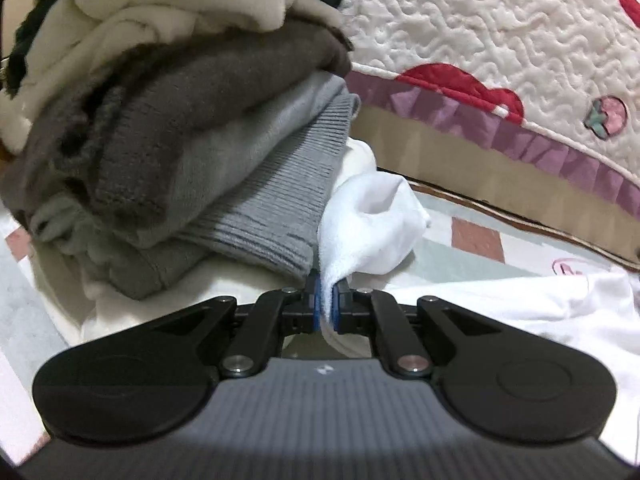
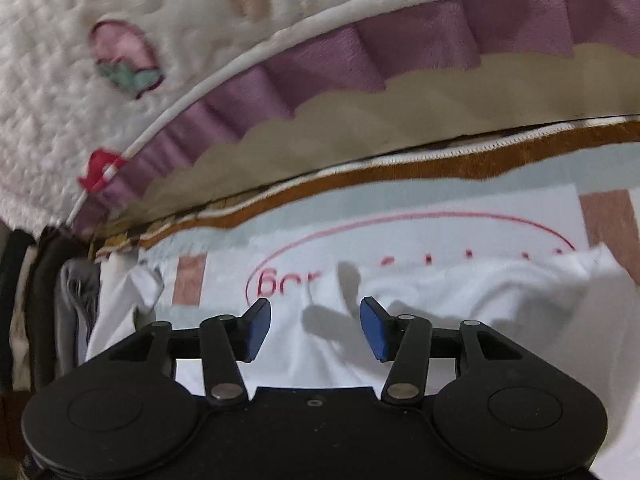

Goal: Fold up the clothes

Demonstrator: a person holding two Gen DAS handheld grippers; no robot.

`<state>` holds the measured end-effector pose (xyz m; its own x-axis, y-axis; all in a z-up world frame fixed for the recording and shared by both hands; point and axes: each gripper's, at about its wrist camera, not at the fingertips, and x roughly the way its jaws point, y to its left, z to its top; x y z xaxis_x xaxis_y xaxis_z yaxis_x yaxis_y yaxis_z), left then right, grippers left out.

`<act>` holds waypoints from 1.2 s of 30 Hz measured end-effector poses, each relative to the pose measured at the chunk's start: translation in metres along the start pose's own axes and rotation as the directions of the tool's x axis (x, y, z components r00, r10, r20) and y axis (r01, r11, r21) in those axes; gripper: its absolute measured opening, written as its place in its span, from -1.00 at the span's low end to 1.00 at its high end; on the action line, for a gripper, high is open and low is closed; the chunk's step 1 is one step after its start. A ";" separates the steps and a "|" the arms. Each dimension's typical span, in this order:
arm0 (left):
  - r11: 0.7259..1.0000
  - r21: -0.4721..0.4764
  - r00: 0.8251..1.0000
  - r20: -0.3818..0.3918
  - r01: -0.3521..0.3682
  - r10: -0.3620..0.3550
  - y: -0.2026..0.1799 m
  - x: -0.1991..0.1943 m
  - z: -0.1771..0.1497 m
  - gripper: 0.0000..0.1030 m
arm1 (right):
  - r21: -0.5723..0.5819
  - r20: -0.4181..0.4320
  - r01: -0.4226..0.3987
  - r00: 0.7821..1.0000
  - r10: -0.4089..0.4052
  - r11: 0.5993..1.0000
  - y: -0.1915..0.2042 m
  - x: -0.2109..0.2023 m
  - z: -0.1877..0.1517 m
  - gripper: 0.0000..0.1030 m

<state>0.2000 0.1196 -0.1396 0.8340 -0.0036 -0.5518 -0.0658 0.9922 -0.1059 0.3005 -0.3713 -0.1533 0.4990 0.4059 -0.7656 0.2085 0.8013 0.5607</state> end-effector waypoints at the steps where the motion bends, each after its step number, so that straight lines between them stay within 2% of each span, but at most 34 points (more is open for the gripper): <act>1: 1.000 0.007 1.000 -0.002 0.010 -0.010 0.000 0.002 -0.001 -0.90 | 0.023 -0.011 -0.003 1.000 0.003 1.000 -0.002 0.006 0.004 0.11; 5: 0.998 -0.011 0.996 -0.051 0.068 -0.068 0.003 0.016 -0.004 -0.90 | 0.050 -0.083 -0.026 0.996 0.030 0.998 -0.004 0.030 0.009 0.10; 6: 0.997 -0.015 0.995 -0.057 0.079 -0.080 0.003 0.018 -0.006 -0.90 | 0.045 -0.105 -0.037 0.994 0.041 0.998 -0.003 0.036 0.009 -0.06; 7: 0.996 -0.010 0.995 -0.060 0.083 -0.084 0.002 0.020 -0.007 -0.90 | 0.041 -0.126 -0.047 0.991 0.052 0.998 -0.002 0.042 0.009 -0.68; 8: 0.996 0.003 0.995 -0.052 0.085 -0.085 0.001 0.020 -0.008 -0.90 | -0.008 -0.108 -0.059 0.992 0.058 0.998 0.005 0.041 0.005 -0.78; 9: 0.996 0.017 0.995 -0.045 0.087 -0.086 0.000 0.019 -0.008 -0.90 | -0.057 -0.090 -0.069 0.994 0.064 0.996 0.012 0.040 0.002 -0.78; 11: 0.995 0.031 0.996 -0.019 0.091 -0.090 0.000 0.017 -0.005 -0.91 | -0.147 0.031 -0.121 0.991 0.127 0.982 0.026 0.019 -0.001 -0.80; 12: 0.995 0.032 0.996 -0.001 0.092 -0.092 0.001 0.015 -0.002 -0.91 | -0.194 0.116 -0.143 0.979 0.167 0.971 0.030 0.003 0.000 -0.80; 13: 0.996 0.025 0.996 0.018 0.088 -0.089 0.003 0.014 0.001 -0.91 | -0.243 0.198 -0.159 0.958 0.210 0.957 0.034 -0.013 0.001 -0.80; 14: 0.996 0.018 0.996 0.036 0.085 -0.086 0.006 0.012 0.004 -0.90 | -0.266 0.252 -0.172 0.937 0.241 0.948 0.035 -0.022 0.003 -0.80; 15: 0.996 0.001 0.995 0.045 0.092 -0.092 0.009 0.014 0.004 -0.90 | -0.272 0.283 -0.171 0.926 0.249 0.947 0.034 -0.026 0.007 -0.80; 17: 0.994 -0.035 0.994 0.046 0.104 -0.103 0.015 0.017 0.005 -0.90 | -0.284 0.293 -0.113 0.935 0.198 0.952 0.034 -0.022 0.017 -0.80; 19: 0.991 -0.074 0.993 0.034 0.115 -0.113 0.019 0.022 0.004 -0.90 | -0.351 0.292 -0.024 0.947 0.134 0.936 0.044 -0.014 0.019 -0.81; 21: 0.993 -0.063 0.994 0.035 0.102 -0.100 0.017 0.024 0.003 -0.90 | -0.415 0.297 0.064 0.953 0.068 0.908 0.054 -0.006 0.021 -0.80; 24: 0.997 -0.030 0.997 0.028 0.071 -0.070 0.012 0.027 0.000 -0.89 | -0.503 0.234 0.168 0.971 -0.054 0.848 0.069 0.019 0.021 -0.76; 25: 0.997 -0.029 0.997 0.024 0.068 -0.067 0.011 0.028 -0.001 -0.89 | -0.507 0.213 0.176 0.974 -0.075 0.844 0.070 0.024 0.021 -0.69; 27: 0.998 -0.019 0.998 0.011 0.061 -0.060 0.008 0.029 0.000 -0.88 | -0.438 0.146 0.116 0.988 -0.057 0.892 0.060 0.018 0.024 -0.37; 28: 0.998 -0.010 0.998 0.004 0.058 -0.058 0.007 0.030 0.000 -0.87 | -0.405 0.134 0.070 0.991 -0.017 0.912 0.050 0.008 0.025 -0.24; 31: 0.997 0.027 0.996 -0.049 0.071 -0.070 0.001 0.034 0.004 -0.69 | -0.299 0.108 -0.070 0.988 0.106 0.952 0.018 -0.021 0.026 -0.22; 34: 0.996 0.038 0.996 -0.036 0.080 -0.079 -0.003 0.030 0.007 -0.57 | -0.179 0.183 -0.061 0.979 0.095 0.982 -0.021 -0.059 0.028 -0.21; 36: 0.994 0.041 0.995 -0.022 0.097 -0.096 -0.006 0.025 0.010 -0.56 | -0.175 0.197 0.060 0.980 -0.025 0.983 -0.038 -0.073 0.024 -0.21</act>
<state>0.2265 0.1151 -0.1446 0.8240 -0.1021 -0.5573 0.0383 0.9914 -0.1250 0.2760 -0.4416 -0.1107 0.6495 0.2911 -0.7025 0.0883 0.8887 0.4498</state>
